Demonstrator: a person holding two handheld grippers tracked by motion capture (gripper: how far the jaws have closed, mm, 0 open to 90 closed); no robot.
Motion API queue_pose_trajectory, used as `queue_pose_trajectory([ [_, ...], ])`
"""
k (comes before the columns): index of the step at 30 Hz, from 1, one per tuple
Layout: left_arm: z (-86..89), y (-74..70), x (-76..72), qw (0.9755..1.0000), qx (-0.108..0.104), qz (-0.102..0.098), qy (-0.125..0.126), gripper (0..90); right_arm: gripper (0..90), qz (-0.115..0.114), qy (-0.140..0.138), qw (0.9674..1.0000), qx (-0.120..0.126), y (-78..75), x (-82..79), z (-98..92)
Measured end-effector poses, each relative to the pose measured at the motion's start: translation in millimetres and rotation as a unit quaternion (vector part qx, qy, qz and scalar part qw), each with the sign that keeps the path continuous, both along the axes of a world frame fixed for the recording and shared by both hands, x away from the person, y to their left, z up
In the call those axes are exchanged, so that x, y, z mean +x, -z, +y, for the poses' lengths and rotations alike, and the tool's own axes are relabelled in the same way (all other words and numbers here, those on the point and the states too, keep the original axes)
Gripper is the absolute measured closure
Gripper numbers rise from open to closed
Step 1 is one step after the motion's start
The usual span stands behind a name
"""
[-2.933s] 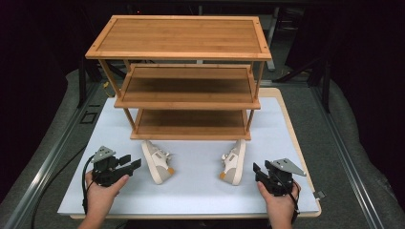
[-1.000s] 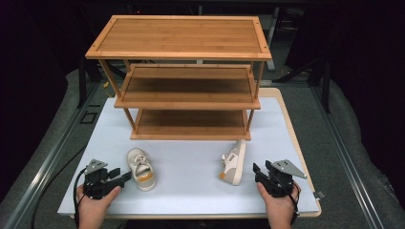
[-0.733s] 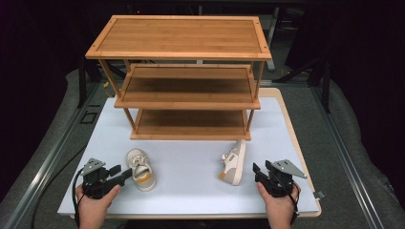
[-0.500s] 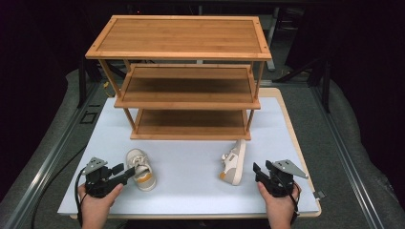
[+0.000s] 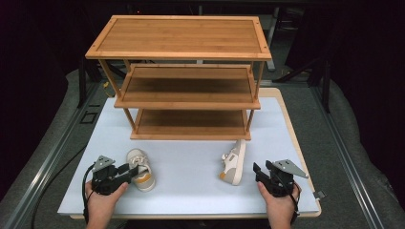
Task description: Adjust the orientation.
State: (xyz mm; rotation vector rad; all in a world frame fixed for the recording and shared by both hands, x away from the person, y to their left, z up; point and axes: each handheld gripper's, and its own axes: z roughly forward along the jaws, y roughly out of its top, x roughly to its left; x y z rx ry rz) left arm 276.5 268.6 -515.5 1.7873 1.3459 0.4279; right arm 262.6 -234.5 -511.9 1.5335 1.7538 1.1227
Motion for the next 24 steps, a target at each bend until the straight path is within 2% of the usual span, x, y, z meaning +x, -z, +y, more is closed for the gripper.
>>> queue_pose_trajectory([
  [4,7.0,-1.2,1.3,1.0000,0.002,0.004,0.008,55.9,49.0,-0.004,-0.008,0.9999,0.005,-0.4,-0.3,-0.2],
  [6,11.2,-2.0,0.0,0.9999,-0.001,0.006,0.010,57.4,49.0,-0.004,-0.004,1.0000,0.003,-0.4,-0.2,-0.3],
  [11,13.1,-5.4,-4.1,0.9997,0.020,-0.003,0.013,63.7,48.9,-0.002,-0.006,1.0000,0.007,0.4,0.5,-0.9],
  [12,12.2,-5.4,-3.9,0.9997,0.021,-0.002,0.014,64.2,48.9,-0.002,0.006,1.0000,-0.001,0.1,0.2,0.1],
  [14,9.1,-6.4,-3.5,0.9995,0.026,-0.004,0.015,65.7,48.9,-0.003,-0.008,0.9999,0.008,0.2,0.3,-0.6],
  [16,6.2,-7.6,-2.4,0.9994,0.028,-0.007,0.017,67.7,48.9,-0.002,-0.009,0.9999,0.009,0.3,0.4,-0.5],
  [18,3.6,-9.1,-1.0,0.9989,0.038,-0.018,0.018,69.4,48.9,-0.002,-0.003,1.0000,0.006,0.2,0.3,0.1],
  [20,0.0,-9.5,1.2,0.9975,0.059,-0.025,0.030,70.8,48.9,-0.003,-0.004,0.9999,0.010,0.0,0.2,-0.1],
  [23,-5.2,-10.3,2.5,0.9968,0.069,-0.026,0.032,71.6,48.9,0.005,0.001,1.0000,0.003,-0.4,-0.1,-0.1],
  [24,-6.4,-10.3,3.0,0.9969,0.068,-0.028,0.029,72.1,48.9,-0.001,-0.004,0.9999,0.009,0.7,0.7,-0.1],
])
